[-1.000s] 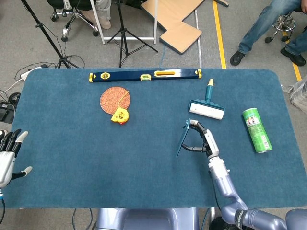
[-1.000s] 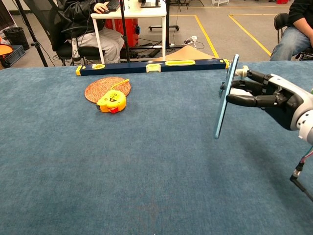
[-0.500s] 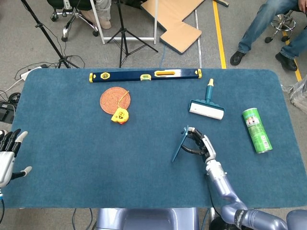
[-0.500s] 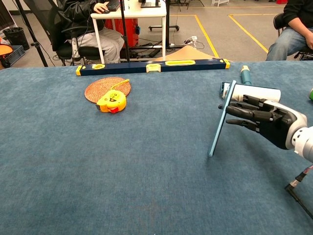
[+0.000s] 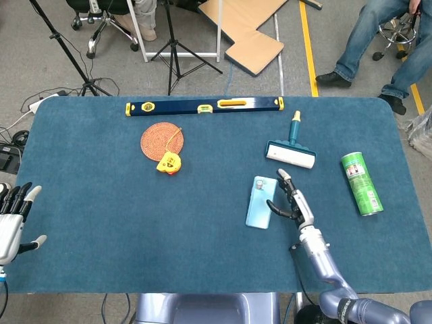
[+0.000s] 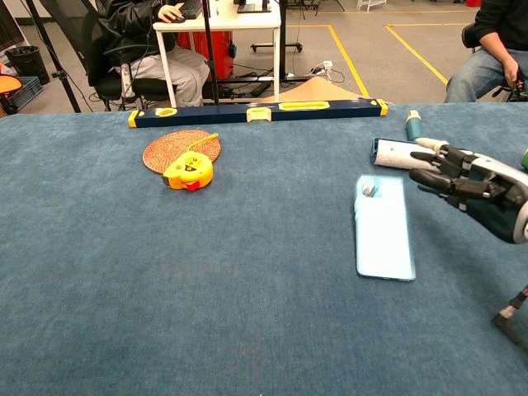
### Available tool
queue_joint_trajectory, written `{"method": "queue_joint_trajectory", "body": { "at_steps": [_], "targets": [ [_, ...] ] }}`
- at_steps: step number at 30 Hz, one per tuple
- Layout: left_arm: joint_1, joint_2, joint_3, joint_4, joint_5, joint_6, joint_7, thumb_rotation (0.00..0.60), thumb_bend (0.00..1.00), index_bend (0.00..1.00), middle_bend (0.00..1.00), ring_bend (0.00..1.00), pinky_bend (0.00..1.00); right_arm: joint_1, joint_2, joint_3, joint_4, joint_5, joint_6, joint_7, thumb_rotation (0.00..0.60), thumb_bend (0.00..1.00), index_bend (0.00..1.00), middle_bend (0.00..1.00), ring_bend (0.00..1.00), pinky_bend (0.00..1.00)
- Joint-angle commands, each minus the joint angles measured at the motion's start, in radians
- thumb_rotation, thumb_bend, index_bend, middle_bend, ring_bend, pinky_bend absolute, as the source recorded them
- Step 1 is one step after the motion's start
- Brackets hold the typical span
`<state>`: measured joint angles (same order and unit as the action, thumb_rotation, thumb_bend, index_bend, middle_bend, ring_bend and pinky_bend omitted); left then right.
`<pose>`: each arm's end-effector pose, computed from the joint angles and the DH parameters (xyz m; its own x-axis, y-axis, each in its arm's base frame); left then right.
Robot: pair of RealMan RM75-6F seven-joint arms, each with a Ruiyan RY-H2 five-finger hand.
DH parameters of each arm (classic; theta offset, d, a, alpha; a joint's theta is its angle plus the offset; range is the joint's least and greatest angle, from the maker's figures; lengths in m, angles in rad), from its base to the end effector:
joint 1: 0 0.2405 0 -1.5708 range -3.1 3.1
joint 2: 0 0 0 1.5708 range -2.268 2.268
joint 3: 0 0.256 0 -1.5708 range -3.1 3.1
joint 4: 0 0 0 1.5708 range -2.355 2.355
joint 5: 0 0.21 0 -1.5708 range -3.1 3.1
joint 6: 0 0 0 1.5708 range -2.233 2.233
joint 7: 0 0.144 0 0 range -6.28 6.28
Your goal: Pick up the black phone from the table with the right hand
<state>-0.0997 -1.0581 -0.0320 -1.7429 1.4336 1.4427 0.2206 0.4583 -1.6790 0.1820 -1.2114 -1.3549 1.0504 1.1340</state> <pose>-0.2991 0.1794 0.1614 0.5232 0.0700 0.8493 0.8503 0.0227 -0.5257 -0.2433 -0.3052 -0.0271 -0.7741 -0.2589 0.5777 -0.6230 0.1486 -0.7680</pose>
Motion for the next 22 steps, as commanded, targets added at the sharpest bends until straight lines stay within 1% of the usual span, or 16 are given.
{"method": "queue_joint_trajectory", "body": {
  "at_steps": [1,5,7,10,13,14,16,18,19,20,22],
  "targets": [
    [0.001,0.001,0.001,-0.002,0.004,0.003,-0.001,0.600,0.00,0.00,0.00,0.00,0.00,-0.010,0.026,0.009,0.014,-0.015,0.037,-0.045,0.600,0.23,0.03,0.00,0.00,0.00],
    [0.003,0.004,0.004,-0.005,0.013,0.008,-0.004,0.600,0.00,0.00,0.00,0.00,0.00,-0.024,0.070,0.016,-0.005,-0.039,0.095,-0.111,0.600,0.23,0.03,0.00,0.00,0.00],
    [0.005,0.006,0.006,-0.009,0.021,0.012,-0.007,0.600,0.00,0.00,0.00,0.00,0.00,-0.029,0.101,0.013,-0.013,-0.070,0.135,-0.175,0.600,0.22,0.04,0.00,0.00,0.00],
    [0.007,0.008,0.009,-0.011,0.028,0.017,-0.011,0.600,0.00,0.00,0.00,0.00,0.00,-0.034,0.138,0.002,-0.015,-0.119,0.185,-0.244,0.600,0.22,0.04,0.00,0.00,0.00],
    [0.011,0.012,0.012,-0.015,0.040,0.026,-0.015,0.600,0.00,0.00,0.00,0.00,0.00,-0.045,0.203,-0.031,-0.009,-0.211,0.263,-0.368,0.600,0.22,0.04,0.00,0.00,0.00],
    [0.013,0.013,0.013,-0.015,0.045,0.029,-0.016,0.600,0.00,0.00,0.00,0.00,0.00,-0.051,0.224,-0.042,-0.007,-0.238,0.286,-0.418,0.600,0.21,0.03,0.00,0.00,0.00],
    [0.017,0.015,0.015,-0.014,0.054,0.038,-0.020,0.600,0.00,0.00,0.00,0.00,0.00,-0.068,0.285,-0.076,-0.006,-0.300,0.329,-0.576,0.600,0.18,0.03,0.00,0.00,0.00],
    [0.020,0.015,0.017,-0.011,0.063,0.047,-0.020,0.600,0.00,0.00,0.00,0.00,0.00,-0.088,0.349,-0.101,-0.043,-0.329,0.344,-0.733,0.600,0.06,0.02,0.00,0.00,0.00],
    [0.022,0.014,0.018,-0.009,0.066,0.050,-0.018,0.600,0.00,0.00,0.00,0.00,0.00,-0.100,0.378,-0.111,-0.063,-0.339,0.352,-0.812,0.600,0.03,0.02,0.00,0.00,0.00],
    [0.023,0.011,0.019,-0.005,0.072,0.056,-0.014,0.600,0.00,0.00,0.00,0.00,0.00,-0.122,0.415,-0.120,-0.108,-0.337,0.360,-0.915,0.600,0.00,0.01,0.00,0.00,0.00],
    [0.025,0.003,0.020,0.004,0.083,0.064,-0.008,0.600,0.00,0.00,0.00,0.00,0.00,-0.165,0.472,-0.131,-0.214,-0.309,0.370,-1.082,0.600,0.00,0.01,0.00,0.00,0.00]
  ]
}}
